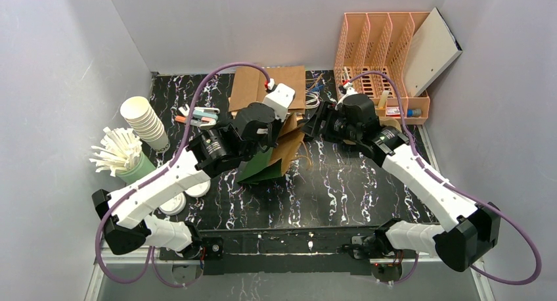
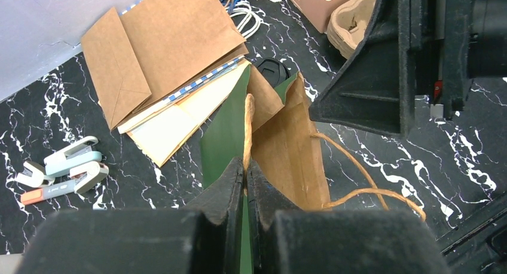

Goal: Pack the takeout coffee
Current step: Open the takeout bag.

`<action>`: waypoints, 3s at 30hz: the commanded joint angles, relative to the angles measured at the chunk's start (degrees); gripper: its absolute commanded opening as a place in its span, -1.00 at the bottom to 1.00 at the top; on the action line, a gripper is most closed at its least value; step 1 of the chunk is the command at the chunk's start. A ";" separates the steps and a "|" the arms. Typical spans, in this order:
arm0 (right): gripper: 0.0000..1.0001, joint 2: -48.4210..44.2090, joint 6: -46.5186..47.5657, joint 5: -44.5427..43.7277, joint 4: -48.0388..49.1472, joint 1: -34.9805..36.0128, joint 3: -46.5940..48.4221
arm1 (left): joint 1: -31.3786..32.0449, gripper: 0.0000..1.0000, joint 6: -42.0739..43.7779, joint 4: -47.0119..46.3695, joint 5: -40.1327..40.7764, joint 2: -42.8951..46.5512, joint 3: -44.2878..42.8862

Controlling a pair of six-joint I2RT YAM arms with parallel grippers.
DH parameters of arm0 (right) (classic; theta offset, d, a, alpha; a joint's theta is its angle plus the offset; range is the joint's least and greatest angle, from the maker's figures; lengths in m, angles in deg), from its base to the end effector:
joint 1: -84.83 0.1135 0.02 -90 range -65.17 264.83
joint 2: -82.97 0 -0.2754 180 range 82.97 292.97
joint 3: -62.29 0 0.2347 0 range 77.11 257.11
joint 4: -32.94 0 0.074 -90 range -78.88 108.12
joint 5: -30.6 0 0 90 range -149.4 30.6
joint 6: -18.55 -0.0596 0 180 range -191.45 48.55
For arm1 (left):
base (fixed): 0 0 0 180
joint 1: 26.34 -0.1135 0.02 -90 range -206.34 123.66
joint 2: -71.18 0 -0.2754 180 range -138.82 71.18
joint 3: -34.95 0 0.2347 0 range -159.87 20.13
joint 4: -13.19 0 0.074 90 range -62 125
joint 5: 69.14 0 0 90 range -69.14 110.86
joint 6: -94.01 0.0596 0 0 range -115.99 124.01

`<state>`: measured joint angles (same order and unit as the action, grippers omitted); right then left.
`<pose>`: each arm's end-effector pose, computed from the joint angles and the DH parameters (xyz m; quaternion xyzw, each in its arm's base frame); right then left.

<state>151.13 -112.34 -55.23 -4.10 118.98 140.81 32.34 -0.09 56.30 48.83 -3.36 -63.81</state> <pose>0.2191 0.1538 0.3514 0.0309 0.8503 0.3440 0.3972 0.1697 -0.2250 0.4342 0.2371 0.7660 -0.1261 0.5841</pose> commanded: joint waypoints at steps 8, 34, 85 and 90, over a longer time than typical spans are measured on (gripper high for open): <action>0.30 3.66 -3.53 -0.93 5.59 -0.13 -1.54 | -0.14 -1.00 0.12 -0.96 -0.87 3.53 -1.28; -0.97 11.56 -15.71 -9.51 -13.90 1.35 17.66 | 0.35 0.18 1.43 10.78 -22.80 -2.46 -18.09; -0.97 10.03 -21.61 -7.91 -6.75 1.28 14.95 | 17.30 0.65 41.77 3.10 -10.12 3.47 6.98; -0.97 9.28 -21.56 -7.45 -6.02 1.27 14.16 | 7.76 0.61 46.78 0.38 -23.70 7.81 9.07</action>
<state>162.87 -133.19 -63.25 -12.99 120.11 155.78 46.09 37.68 61.74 36.61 0.09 -56.27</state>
